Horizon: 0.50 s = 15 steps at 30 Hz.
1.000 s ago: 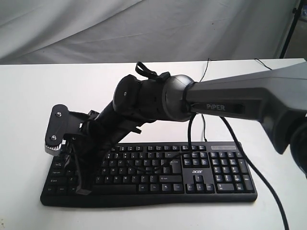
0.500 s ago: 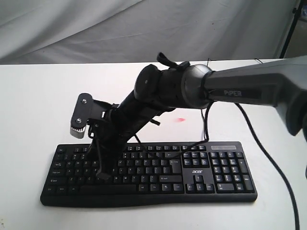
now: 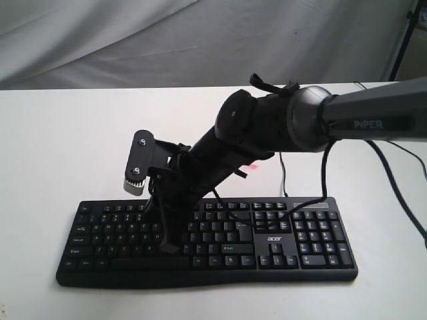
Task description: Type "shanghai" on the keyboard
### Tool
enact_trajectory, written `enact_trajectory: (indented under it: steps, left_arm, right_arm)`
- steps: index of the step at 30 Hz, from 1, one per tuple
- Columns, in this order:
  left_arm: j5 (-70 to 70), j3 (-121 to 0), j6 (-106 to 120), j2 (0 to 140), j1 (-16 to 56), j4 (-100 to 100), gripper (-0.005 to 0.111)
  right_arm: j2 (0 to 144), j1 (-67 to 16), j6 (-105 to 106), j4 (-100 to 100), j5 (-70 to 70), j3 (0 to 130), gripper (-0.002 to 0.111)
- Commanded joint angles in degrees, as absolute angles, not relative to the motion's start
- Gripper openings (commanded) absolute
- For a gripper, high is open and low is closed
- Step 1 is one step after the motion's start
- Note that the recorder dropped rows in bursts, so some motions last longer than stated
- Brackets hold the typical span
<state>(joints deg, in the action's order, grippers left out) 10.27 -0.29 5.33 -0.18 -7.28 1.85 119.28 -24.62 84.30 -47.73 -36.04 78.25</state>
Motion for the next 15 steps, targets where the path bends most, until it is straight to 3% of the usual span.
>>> enact_trajectory:
  steps: [1,15]
  left_arm:
    - [9.97,0.0,5.18,0.0,-7.07,1.82,0.001]
    - [9.97,0.0,5.18,0.0,-7.07,1.82,0.001]
  right_arm:
    - [119.0,-24.45,85.26,-47.31,-36.71,77.77,0.0]
    - [120.38,-24.55,86.11,-46.51,-36.95,77.77,0.0]
